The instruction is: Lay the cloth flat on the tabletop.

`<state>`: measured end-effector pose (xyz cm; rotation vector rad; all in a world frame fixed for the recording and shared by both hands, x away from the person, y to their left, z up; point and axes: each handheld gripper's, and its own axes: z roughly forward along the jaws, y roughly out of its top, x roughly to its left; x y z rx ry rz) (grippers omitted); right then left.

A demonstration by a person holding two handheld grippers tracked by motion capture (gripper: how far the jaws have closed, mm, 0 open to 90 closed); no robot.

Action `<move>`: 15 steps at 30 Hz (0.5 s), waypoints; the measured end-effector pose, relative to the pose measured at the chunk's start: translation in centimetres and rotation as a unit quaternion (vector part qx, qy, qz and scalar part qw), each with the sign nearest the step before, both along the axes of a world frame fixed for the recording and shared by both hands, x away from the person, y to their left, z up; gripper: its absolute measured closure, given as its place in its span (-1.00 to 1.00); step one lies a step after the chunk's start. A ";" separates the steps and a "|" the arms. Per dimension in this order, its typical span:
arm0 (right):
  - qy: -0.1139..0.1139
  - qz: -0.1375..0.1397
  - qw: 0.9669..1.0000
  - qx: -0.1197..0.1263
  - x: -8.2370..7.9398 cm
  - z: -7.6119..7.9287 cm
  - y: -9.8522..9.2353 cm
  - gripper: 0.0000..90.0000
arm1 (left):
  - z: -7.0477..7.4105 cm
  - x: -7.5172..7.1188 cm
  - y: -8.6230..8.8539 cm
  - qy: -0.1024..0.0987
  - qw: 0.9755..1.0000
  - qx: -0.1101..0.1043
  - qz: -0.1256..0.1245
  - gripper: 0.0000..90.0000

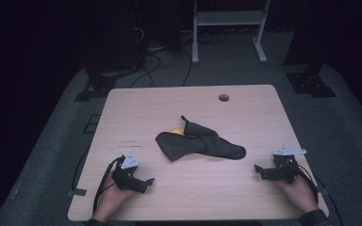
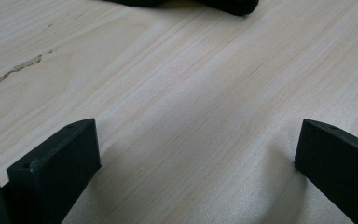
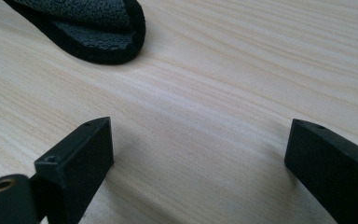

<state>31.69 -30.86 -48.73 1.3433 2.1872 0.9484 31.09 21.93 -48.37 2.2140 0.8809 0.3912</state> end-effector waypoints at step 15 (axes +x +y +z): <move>0.035 0.017 0.999 -0.016 0.1 1.0 -0.2 -0.57 | 0.0 0.0 0.0 0.000 1.000 0.000 0.000 -1.00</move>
